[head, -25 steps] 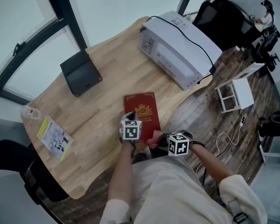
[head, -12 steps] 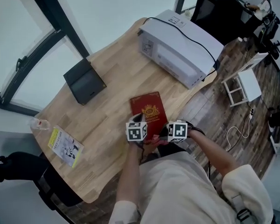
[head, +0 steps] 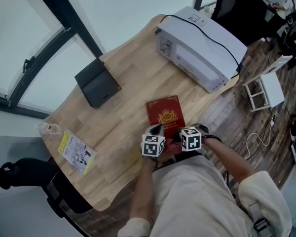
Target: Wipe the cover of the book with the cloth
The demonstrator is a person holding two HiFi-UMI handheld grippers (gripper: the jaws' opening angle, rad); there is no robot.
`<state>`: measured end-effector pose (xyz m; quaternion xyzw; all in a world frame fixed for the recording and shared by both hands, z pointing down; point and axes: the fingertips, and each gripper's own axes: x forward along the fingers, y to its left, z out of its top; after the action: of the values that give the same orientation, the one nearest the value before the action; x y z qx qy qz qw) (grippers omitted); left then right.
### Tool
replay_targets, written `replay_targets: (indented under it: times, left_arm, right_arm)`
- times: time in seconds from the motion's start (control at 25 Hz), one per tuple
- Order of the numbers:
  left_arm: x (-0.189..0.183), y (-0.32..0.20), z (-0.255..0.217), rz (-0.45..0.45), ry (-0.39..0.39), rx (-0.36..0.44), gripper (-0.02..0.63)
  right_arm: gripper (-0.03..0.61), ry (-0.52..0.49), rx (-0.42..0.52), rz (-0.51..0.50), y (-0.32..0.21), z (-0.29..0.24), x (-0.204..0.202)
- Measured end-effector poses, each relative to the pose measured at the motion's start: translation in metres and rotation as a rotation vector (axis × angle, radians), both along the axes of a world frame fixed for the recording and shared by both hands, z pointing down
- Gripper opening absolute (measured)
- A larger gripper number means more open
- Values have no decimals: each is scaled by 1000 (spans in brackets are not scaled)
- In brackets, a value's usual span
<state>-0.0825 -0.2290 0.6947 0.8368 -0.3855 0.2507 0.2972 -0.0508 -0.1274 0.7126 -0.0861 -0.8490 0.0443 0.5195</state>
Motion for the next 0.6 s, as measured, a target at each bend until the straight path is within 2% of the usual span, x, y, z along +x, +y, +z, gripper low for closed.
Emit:
replay_targets:
  times: [0.12, 0.36, 0.6]
  left_arm:
    - [-11, 10, 14, -26, 18, -8, 8]
    - [-9, 5, 16, -59, 15, 40, 6]
    - [-20, 12, 16, -85, -11, 41, 6]
  right_arm:
    - [21, -20, -4, 13, -3, 0, -2]
    - [21, -42, 47, 45, -26, 2, -3]
    - [21, -78, 104, 147, -59, 2, -18]
